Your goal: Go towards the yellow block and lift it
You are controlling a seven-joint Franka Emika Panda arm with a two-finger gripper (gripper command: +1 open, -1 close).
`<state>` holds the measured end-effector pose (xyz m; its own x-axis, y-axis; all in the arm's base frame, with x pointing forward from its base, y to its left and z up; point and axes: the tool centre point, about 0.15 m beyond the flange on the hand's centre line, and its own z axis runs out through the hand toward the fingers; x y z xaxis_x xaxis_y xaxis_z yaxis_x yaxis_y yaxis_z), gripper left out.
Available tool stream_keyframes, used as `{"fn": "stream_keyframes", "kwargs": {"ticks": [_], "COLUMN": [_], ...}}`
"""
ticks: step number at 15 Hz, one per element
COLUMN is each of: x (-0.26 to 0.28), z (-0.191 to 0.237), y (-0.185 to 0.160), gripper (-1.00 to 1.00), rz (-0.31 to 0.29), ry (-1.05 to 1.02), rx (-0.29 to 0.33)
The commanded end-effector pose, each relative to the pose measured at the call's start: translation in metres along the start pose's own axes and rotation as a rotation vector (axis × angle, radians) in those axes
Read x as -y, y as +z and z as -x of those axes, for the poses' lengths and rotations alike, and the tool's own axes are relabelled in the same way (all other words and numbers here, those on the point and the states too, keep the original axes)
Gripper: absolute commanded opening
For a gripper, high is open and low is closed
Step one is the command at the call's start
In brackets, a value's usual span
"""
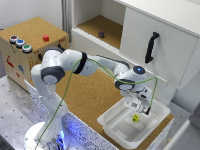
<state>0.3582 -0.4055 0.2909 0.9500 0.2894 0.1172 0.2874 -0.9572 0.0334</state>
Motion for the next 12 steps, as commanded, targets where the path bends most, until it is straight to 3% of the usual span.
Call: {"fn": "stream_keyframes", "kwargs": {"ticks": [1,5,12], "x": [-0.023,-0.016,-0.012], "z": [-0.004,-0.009,0.004], "y": [0.031,0.05,0.069], "gripper": [1.0,1.0,1.0], "rz": [-0.134,-0.117,-0.031], "ry": [-0.162,-0.287,-0.339], "rx": [0.004,-0.008,0.047]}}
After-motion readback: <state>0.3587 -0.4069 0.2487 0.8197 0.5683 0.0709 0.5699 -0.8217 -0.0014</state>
